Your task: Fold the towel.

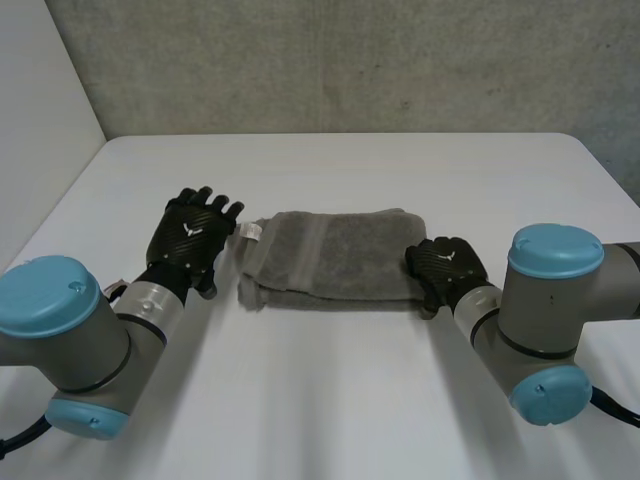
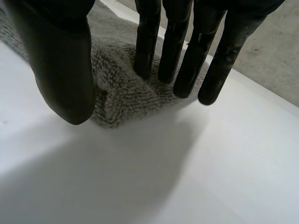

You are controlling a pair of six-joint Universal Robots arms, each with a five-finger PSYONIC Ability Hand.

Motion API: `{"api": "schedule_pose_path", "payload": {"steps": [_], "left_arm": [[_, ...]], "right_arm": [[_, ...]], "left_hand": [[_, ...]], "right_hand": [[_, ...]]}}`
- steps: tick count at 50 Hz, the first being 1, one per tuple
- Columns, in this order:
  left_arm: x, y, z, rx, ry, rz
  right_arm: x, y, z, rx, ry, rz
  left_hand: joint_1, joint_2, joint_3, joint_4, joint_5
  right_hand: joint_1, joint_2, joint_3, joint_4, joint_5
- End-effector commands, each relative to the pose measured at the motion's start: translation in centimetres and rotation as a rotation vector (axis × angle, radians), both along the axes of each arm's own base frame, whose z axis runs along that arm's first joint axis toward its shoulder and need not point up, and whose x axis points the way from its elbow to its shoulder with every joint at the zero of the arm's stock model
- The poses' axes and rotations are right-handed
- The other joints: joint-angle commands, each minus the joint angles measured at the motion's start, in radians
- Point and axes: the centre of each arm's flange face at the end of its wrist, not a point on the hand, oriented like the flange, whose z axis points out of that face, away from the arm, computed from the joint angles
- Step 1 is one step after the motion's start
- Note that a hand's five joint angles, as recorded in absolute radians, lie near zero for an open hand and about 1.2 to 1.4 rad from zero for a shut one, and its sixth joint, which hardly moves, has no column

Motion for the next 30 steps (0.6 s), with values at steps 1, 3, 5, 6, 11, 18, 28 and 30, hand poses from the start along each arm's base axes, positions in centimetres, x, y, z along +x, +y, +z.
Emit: {"api": "schedule_pose_path", "payload": {"steps": [1,3,5,6,11,18,28,30], "left_arm": [[0.0,0.1,-0.1,-0.009,0.004,0.0],[0.0,0.1,-0.1,-0.014,0.005,0.0],[0.0,0.1,-0.1,-0.017,0.006,-0.002],[0.0,0.1,-0.1,-0.017,0.006,-0.002],[0.0,0.2,-0.2,-0.014,0.005,-0.002],[0.1,0.0,0.9,-0.04,0.014,0.009],[-0.1,0.1,5.4,-0.142,0.068,0.003],[-0.4,0.2,6.5,-0.165,0.092,-0.004]], "right_arm": [[0.1,-0.3,-0.1,0.01,-0.03,0.003],[0.1,-0.3,-0.1,0.013,-0.035,0.001],[0.0,-0.3,-0.2,0.017,-0.033,-0.002],[0.0,-0.3,-0.2,0.017,-0.033,-0.002],[-1.0,-0.6,0.1,0.025,-0.028,-0.031],[-2.8,2.8,2.5,0.102,0.025,-0.007],[-8.4,0.5,4.7,-0.061,0.317,-0.03],[-6.6,0.9,6.1,-0.12,0.297,0.015]], "left_hand": [[-0.015,-0.026,-0.019,-0.012,-0.205],[-0.015,-0.026,-0.019,-0.012,-0.205],[-0.015,-0.026,-0.019,-0.012,-0.205],[-0.015,-0.026,-0.019,-0.012,-0.205],[-0.015,-0.026,-0.019,-0.012,-0.205],[-0.041,-0.053,-0.045,-0.039,-0.231],[-0.041,-0.053,-0.045,-0.039,-0.231],[-0.041,-0.053,-0.045,-0.039,-0.231]], "right_hand": [[0.273,0.283,0.278,0.28,0.272],[0.471,0.481,0.476,0.478,0.47],[0.687,0.697,0.692,0.694,0.686],[0.687,0.697,0.692,0.694,0.686],[0.687,0.697,0.692,0.694,0.686],[0.687,0.697,0.692,0.694,0.686],[0.687,0.697,0.692,0.694,0.686],[0.687,0.697,0.692,0.694,0.686]]}}
